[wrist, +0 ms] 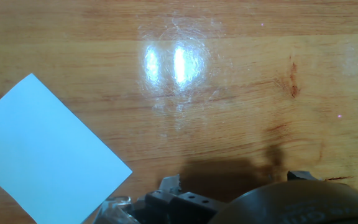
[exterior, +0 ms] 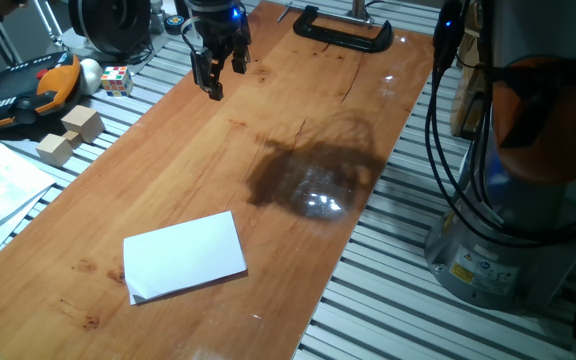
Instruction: Unfold a piece of paper
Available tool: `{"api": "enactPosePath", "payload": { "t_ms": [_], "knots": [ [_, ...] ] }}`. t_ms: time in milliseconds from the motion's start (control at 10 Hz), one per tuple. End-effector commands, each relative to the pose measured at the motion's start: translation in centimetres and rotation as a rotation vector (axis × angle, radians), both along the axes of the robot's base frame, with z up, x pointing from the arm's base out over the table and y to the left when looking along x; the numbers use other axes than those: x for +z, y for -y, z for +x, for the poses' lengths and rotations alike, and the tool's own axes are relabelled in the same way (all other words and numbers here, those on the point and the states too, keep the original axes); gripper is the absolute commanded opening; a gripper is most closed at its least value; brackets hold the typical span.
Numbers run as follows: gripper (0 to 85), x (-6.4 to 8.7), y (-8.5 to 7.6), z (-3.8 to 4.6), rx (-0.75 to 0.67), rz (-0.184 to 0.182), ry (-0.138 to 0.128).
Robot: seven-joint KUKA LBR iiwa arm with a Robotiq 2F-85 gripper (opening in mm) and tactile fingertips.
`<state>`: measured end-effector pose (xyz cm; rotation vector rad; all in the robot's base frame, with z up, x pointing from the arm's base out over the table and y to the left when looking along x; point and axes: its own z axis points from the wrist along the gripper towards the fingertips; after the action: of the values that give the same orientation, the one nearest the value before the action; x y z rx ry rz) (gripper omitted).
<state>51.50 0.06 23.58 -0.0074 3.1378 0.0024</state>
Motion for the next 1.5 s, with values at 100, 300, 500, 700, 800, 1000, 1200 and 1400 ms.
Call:
{"api": "enactPosePath", "payload": {
  "t_ms": [100, 300, 500, 700, 800, 1000, 1200, 1400],
  "knots": [
    [2.0, 0.1, -0.1, -0.03, 0.023, 0.015, 0.035],
    [2.0, 0.2, -0.2, -0.06, 0.022, 0.013, 0.035],
    [2.0, 0.2, -0.3, 0.06, 0.02, 0.013, 0.035],
    [2.0, 0.1, -0.5, 0.2, 0.017, 0.012, 0.034],
    [2.0, 0.1, -0.7, 0.28, 0.014, 0.012, 0.03],
    [2.0, 0.1, -1.7, 0.59, 0.005, 0.012, 0.024],
    [2.0, 0.0, -3.3, 0.95, -0.012, 0.008, 0.018],
    [2.0, -0.4, -4.4, 1.0, 0.0, 0.008, 0.018]
  ]
}}
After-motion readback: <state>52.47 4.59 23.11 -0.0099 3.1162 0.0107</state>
